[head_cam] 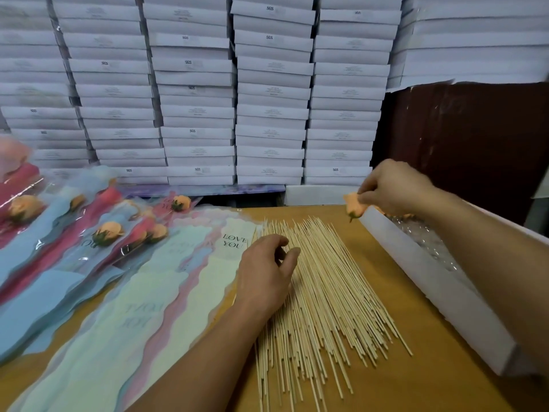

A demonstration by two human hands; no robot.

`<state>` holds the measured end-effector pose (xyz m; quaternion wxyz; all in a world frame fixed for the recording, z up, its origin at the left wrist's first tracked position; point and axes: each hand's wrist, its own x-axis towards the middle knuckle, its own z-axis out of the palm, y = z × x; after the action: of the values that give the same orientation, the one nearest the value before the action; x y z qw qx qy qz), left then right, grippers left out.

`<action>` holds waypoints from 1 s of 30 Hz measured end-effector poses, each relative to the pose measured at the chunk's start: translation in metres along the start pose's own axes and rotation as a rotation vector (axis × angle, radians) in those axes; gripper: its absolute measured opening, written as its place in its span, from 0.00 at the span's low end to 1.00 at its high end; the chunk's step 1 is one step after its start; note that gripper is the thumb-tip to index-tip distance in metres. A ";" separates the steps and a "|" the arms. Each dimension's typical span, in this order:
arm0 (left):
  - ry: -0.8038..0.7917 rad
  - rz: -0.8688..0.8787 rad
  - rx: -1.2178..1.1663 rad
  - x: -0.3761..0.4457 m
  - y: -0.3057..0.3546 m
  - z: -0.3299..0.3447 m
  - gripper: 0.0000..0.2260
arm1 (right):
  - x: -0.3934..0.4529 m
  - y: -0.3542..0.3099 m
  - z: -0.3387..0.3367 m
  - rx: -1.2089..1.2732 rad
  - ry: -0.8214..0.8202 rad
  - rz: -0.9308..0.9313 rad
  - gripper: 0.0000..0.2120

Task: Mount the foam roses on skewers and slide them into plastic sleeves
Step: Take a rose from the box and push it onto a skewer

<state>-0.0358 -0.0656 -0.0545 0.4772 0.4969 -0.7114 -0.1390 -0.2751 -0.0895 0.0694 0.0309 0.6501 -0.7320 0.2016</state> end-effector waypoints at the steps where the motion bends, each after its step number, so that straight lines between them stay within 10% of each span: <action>1: -0.012 0.004 -0.021 0.000 0.000 0.001 0.14 | -0.008 -0.014 0.003 -0.040 -0.015 -0.027 0.03; 14: -0.044 0.046 -0.204 -0.001 0.001 -0.002 0.11 | -0.056 -0.100 0.031 -0.013 -0.087 -0.118 0.05; 21: 0.048 -0.098 -0.175 0.001 -0.002 -0.007 0.05 | -0.051 -0.084 0.050 0.513 -0.070 0.048 0.11; 30: 0.090 -0.168 -0.209 0.005 -0.006 -0.006 0.10 | -0.038 -0.070 0.116 0.154 -0.124 0.194 0.18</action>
<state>-0.0273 -0.0710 -0.0525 0.5445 0.5079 -0.6269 -0.2293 -0.1771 -0.0974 -0.0308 -0.0840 0.5879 -0.7743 0.2187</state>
